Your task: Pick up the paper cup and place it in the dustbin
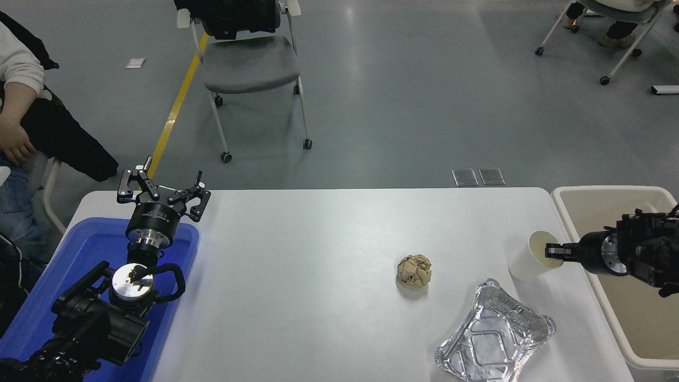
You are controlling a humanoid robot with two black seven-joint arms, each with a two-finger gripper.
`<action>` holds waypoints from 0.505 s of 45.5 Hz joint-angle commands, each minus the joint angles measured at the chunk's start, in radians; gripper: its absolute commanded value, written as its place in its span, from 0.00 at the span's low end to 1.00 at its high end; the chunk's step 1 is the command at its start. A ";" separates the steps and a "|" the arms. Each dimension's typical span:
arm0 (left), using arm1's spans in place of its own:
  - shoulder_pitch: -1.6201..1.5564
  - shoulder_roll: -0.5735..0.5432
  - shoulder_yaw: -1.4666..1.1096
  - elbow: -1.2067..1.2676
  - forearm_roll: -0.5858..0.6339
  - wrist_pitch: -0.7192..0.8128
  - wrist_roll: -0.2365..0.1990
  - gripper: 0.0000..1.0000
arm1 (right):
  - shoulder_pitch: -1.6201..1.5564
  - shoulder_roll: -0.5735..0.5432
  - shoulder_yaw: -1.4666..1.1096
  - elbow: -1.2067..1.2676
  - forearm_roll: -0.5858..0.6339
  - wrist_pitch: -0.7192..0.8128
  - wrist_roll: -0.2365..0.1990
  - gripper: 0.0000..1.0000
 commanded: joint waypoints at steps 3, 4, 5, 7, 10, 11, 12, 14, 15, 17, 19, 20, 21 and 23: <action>0.001 0.001 0.000 0.000 0.000 0.000 0.000 0.99 | 0.076 -0.009 -0.004 0.058 -0.009 0.014 0.002 0.00; 0.001 0.001 0.000 0.000 0.000 0.000 0.000 0.99 | 0.095 -0.012 -0.009 0.074 -0.009 0.015 0.002 0.00; -0.001 0.001 0.000 0.000 0.000 0.000 0.000 0.99 | 0.117 -0.016 -0.012 0.090 -0.009 0.018 0.002 0.00; -0.001 0.000 0.000 0.000 0.000 0.000 0.000 0.99 | 0.172 -0.032 -0.018 0.133 -0.011 0.026 0.002 0.00; 0.001 0.001 0.000 0.000 0.000 0.000 0.000 0.99 | 0.270 -0.061 -0.029 0.224 -0.014 0.044 0.002 0.00; -0.001 0.000 0.000 0.000 0.000 0.000 0.000 0.99 | 0.307 -0.070 -0.038 0.253 -0.014 0.053 0.002 0.00; 0.001 0.000 0.000 0.000 0.000 0.000 0.000 0.99 | 0.345 -0.076 -0.050 0.281 -0.015 0.066 0.002 0.00; -0.001 0.001 0.000 0.000 0.000 0.000 0.000 0.99 | 0.417 -0.087 -0.075 0.325 -0.023 0.096 0.003 0.00; -0.001 0.000 0.000 0.000 0.000 0.000 0.000 0.99 | 0.450 -0.093 -0.084 0.341 -0.026 0.118 0.003 0.00; 0.001 0.001 0.000 0.000 0.000 0.000 0.000 0.99 | 0.506 -0.102 -0.093 0.359 -0.029 0.162 0.005 0.00; -0.001 0.001 0.000 0.000 0.000 0.000 0.000 0.99 | 0.560 -0.113 -0.095 0.365 -0.029 0.226 0.005 0.00; -0.001 0.000 0.000 0.000 0.000 0.000 0.000 0.99 | 0.582 -0.118 -0.096 0.365 -0.029 0.254 0.005 0.00; -0.001 0.001 0.000 0.000 0.000 0.000 0.000 0.99 | 0.600 -0.121 -0.096 0.365 -0.029 0.279 0.005 0.00; 0.001 0.001 0.000 0.000 0.000 0.000 0.000 0.99 | 0.640 -0.125 -0.099 0.365 -0.031 0.323 0.005 0.00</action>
